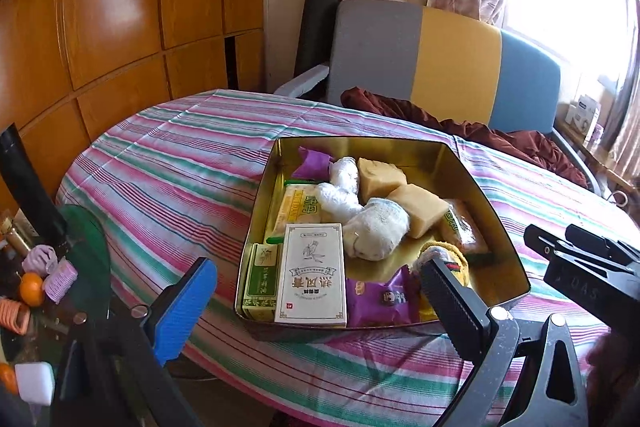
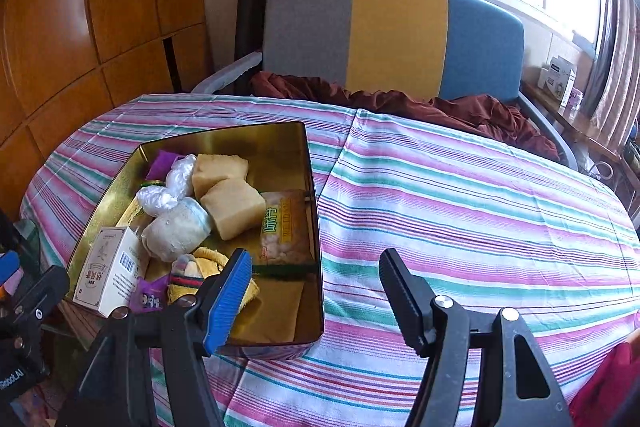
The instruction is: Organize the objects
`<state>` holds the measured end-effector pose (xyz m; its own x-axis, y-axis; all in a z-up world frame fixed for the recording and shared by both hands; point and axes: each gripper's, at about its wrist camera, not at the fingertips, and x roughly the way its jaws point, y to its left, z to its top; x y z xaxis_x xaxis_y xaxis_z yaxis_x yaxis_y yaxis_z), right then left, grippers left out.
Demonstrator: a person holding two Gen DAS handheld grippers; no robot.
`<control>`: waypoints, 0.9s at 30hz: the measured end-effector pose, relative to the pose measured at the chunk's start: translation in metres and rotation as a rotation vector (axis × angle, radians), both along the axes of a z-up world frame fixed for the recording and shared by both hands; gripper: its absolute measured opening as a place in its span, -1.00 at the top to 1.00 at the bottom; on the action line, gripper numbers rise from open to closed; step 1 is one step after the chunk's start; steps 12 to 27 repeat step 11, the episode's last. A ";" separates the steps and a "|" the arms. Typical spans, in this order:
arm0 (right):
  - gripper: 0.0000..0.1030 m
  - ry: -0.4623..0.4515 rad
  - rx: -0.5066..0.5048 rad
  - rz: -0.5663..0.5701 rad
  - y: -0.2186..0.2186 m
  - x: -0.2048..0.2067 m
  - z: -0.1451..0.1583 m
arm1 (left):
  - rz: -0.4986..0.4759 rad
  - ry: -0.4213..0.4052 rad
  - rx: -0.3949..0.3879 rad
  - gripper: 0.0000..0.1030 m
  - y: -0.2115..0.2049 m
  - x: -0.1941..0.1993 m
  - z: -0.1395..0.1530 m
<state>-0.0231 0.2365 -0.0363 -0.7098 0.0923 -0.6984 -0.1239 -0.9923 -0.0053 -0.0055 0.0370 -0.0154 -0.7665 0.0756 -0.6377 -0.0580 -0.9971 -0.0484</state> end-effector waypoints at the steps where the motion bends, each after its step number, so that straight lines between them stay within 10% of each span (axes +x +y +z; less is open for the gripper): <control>1: -0.30 0.000 -0.001 0.003 -0.001 -0.001 0.000 | -0.001 0.001 0.003 -0.99 0.000 0.000 -0.001; 27: -0.30 -0.014 0.013 0.059 -0.019 -0.007 -0.005 | 0.015 0.006 -0.004 -0.99 -0.005 -0.003 -0.005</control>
